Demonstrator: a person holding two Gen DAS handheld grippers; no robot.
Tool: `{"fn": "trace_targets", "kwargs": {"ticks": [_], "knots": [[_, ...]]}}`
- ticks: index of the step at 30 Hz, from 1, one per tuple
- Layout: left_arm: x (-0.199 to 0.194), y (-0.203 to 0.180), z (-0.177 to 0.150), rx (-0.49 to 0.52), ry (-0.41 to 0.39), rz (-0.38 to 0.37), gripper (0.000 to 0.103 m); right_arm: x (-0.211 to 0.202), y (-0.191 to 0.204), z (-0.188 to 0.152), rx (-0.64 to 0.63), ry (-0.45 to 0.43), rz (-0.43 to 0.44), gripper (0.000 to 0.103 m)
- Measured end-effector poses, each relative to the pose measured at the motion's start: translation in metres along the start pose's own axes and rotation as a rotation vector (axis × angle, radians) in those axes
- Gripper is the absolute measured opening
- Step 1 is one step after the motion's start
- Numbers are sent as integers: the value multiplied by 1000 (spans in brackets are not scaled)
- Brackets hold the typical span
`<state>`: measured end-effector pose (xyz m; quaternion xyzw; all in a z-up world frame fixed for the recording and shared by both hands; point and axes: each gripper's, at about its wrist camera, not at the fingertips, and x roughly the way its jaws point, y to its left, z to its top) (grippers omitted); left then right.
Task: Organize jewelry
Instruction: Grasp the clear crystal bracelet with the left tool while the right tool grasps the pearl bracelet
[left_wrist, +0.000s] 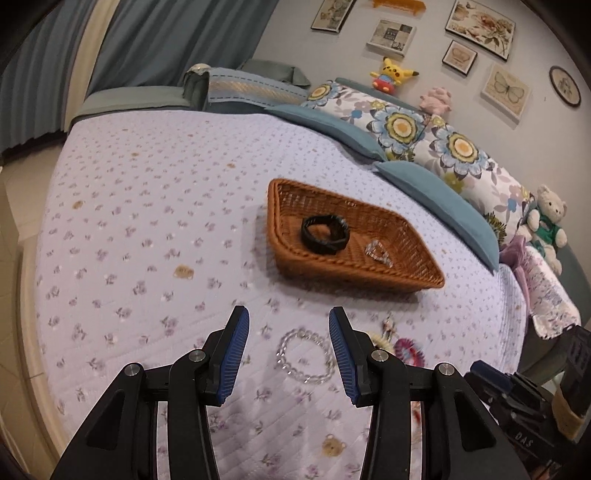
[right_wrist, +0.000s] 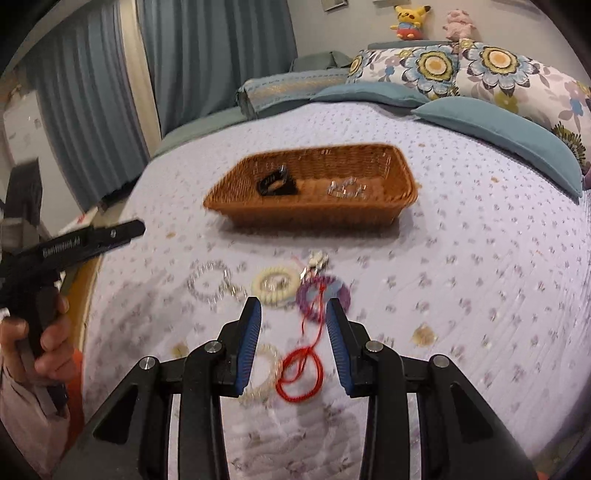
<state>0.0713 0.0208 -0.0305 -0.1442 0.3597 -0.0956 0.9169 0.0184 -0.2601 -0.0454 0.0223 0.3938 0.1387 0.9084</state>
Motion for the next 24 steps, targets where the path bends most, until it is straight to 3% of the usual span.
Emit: {"fn": "trace_targets", "kwargs": {"ticks": [6,10,14,24], "knots": [[21,8,-14,0,49,41,46,20,-2,-13,-10,63,9,39],[27,1,-18,59,42,99,46,24,1,-17,-30,76,23,39],[43,-1,-21,64,80,96,46,25,9,-19,-64,76,30,38],[77,3,-22,12,187,53,46,36,13,-23,-99,110,32,25]]}}
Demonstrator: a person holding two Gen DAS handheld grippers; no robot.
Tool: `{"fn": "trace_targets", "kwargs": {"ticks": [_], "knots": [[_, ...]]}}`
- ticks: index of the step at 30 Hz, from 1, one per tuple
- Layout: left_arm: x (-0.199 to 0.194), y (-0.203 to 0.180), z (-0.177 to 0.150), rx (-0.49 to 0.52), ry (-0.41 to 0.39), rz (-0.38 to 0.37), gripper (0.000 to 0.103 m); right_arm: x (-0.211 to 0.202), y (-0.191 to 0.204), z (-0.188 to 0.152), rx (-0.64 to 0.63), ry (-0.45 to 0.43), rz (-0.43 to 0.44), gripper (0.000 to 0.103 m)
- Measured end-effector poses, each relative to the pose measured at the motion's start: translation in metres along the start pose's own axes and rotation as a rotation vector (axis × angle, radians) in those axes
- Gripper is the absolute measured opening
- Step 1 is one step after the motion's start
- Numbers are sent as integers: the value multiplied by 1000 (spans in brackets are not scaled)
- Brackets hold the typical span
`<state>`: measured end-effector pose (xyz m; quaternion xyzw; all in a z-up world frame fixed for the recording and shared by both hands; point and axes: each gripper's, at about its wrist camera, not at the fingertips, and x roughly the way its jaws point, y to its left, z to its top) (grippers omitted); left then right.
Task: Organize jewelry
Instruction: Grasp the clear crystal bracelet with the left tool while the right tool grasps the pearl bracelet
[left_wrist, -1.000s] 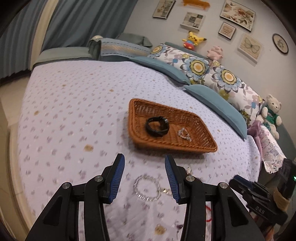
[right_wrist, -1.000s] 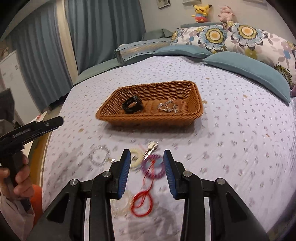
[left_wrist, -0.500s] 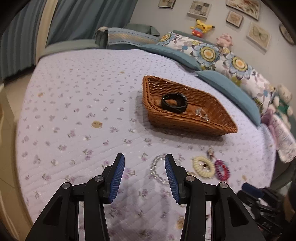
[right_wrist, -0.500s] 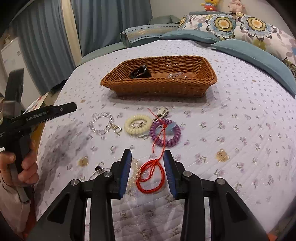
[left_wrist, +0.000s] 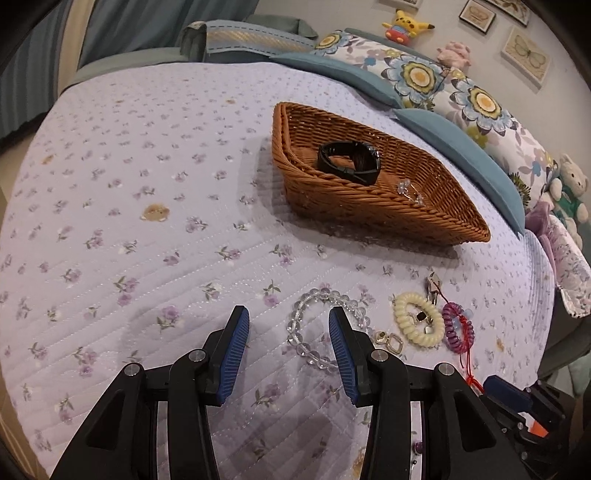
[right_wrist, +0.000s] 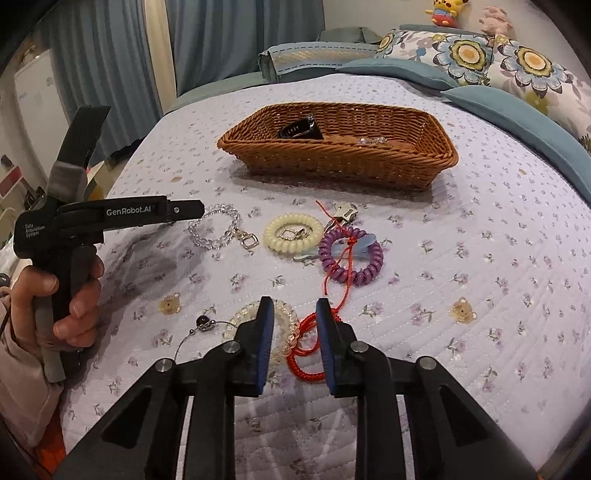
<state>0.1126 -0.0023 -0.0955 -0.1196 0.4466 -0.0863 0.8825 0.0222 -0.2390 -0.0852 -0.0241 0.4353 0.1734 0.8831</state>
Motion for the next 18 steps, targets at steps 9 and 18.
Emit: {"fn": "trace_targets", "kwargs": {"ticks": [9,18], "knots": [[13,-10,-1,46,40,46,46,12,7,-2,-36,38,-15,25],[19,-25,-6,149,47,101,12,16,12,-3,-69,42,-22,13]]}}
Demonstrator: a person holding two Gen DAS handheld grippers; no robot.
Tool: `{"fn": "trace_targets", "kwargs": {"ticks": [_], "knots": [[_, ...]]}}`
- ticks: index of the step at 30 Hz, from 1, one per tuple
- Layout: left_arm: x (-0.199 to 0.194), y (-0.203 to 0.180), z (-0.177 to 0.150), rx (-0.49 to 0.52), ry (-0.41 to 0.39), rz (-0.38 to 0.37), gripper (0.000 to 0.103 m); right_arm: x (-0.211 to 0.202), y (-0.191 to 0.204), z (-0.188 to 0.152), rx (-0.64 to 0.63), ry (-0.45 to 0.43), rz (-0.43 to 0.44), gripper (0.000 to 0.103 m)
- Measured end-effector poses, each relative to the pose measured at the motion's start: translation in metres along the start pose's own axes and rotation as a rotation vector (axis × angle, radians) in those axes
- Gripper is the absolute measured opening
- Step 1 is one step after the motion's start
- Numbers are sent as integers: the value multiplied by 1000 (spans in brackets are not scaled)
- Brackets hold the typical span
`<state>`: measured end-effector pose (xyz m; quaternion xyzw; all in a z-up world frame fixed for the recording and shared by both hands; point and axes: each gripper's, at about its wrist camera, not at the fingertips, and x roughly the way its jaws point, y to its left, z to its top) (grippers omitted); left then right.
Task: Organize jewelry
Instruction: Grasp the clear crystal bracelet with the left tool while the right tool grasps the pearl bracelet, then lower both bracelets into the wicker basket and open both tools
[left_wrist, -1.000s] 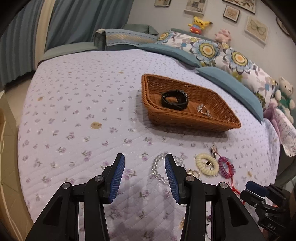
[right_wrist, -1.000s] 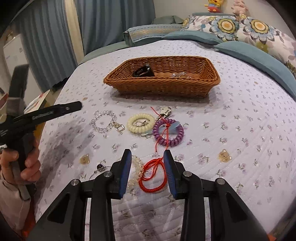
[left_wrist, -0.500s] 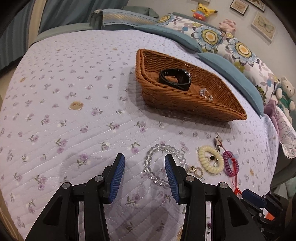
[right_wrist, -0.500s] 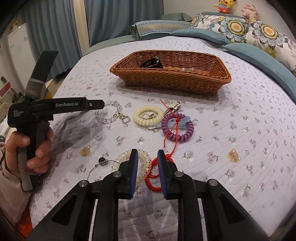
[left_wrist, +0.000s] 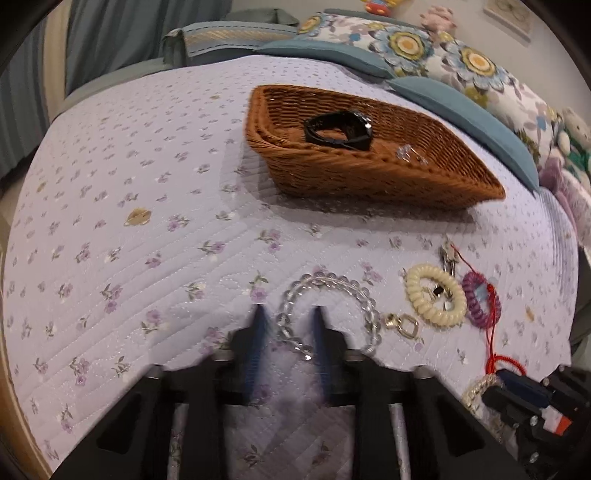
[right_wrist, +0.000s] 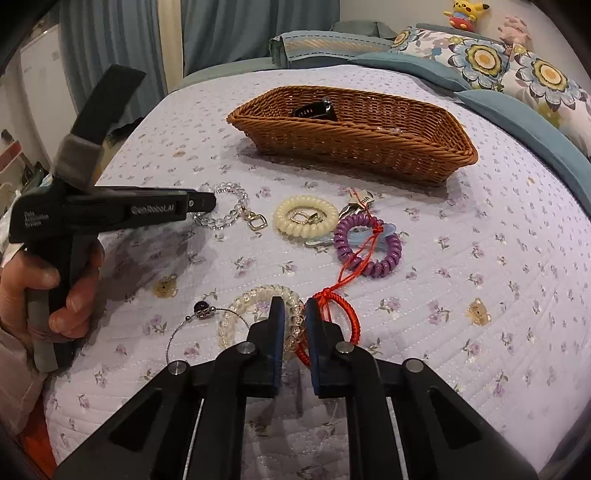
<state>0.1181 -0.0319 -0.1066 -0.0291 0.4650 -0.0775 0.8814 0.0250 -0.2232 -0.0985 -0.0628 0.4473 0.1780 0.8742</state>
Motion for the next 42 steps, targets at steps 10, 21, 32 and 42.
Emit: {"fn": "trace_targets", "kwargs": {"ticks": [10,21,32,42], "knots": [[-16,-7,-3,35,-75,4,7,-16,-13,3,61,-81,1,12],[-41,-1,-4,-12,-160,-69,7,-45,-33,12,137,-175,-10,12],[-54,8,0,-61,-185,-187,7,-65,-45,37,165,-234,-22,12],[-91,9,35,-80,-270,-344,7,-72,-51,82,116,-311,-54,12]]}}
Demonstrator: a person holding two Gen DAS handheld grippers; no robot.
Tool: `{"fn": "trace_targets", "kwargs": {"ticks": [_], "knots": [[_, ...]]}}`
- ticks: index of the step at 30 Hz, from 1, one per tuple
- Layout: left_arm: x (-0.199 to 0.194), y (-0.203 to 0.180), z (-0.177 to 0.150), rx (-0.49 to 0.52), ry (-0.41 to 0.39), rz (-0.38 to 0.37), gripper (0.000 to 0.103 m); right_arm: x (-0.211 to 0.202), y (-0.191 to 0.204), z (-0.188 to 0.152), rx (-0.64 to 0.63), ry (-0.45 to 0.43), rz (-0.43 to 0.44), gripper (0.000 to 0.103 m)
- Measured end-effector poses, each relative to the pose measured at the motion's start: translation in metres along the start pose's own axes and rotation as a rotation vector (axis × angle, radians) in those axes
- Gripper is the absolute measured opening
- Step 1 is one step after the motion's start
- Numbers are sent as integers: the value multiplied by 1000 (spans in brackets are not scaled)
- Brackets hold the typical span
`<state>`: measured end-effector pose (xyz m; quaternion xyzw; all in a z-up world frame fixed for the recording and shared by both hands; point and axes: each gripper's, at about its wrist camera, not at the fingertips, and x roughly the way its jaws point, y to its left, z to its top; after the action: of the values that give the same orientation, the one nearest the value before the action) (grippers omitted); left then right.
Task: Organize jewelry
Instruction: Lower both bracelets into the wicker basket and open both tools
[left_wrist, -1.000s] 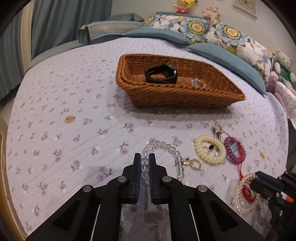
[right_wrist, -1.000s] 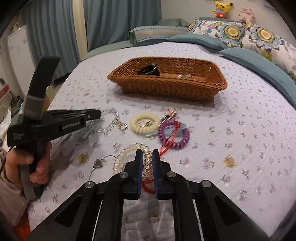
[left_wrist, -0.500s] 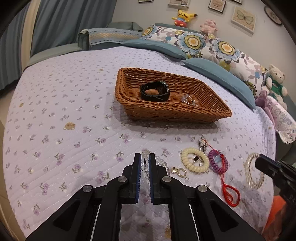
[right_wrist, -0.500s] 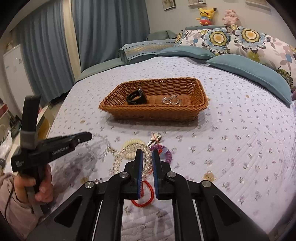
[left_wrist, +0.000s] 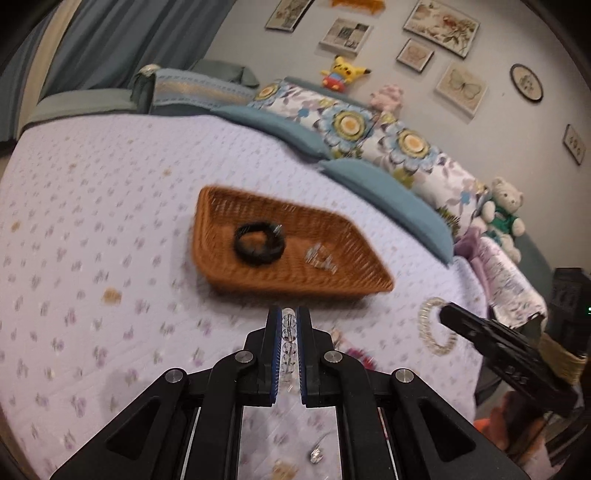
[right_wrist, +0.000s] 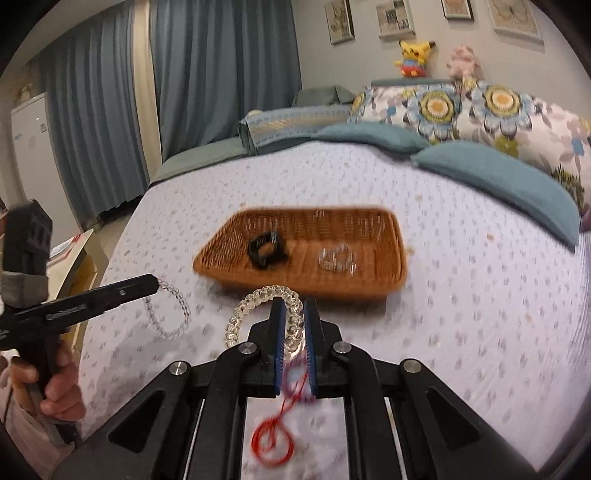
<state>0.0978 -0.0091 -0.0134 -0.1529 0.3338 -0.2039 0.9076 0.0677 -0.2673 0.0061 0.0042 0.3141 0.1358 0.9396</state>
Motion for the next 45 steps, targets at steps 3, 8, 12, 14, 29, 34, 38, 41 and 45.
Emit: {"fn": "trace_targets", "kwargs": {"ticks": [3,8,12,14,29,34,38,41,45], "knots": [[6,-11,26,30,-28,-22,7,19,-10,19,8,-14,-10,12],[36,-29,70,77,-53,-50,7,66,-36,45,66,2,-29,12],[73,-38,92,83,-36,-74,7,105,-58,56,118,40,-36,12],[93,-39,95,76,-19,-82,7,124,-66,56,128,62,-42,12],[187,-18,62,49,149,-64,7,174,-68,34,109,177,-50,12],[186,-19,59,72,160,-35,8,176,-72,33,122,186,-48,12],[181,-18,57,71,175,-30,32,175,-75,33,142,192,-31,27],[165,-13,59,48,143,-60,60,167,-76,35,147,169,-39,35],[134,-16,66,58,101,-62,60,143,-69,42,126,120,-32,35]]}}
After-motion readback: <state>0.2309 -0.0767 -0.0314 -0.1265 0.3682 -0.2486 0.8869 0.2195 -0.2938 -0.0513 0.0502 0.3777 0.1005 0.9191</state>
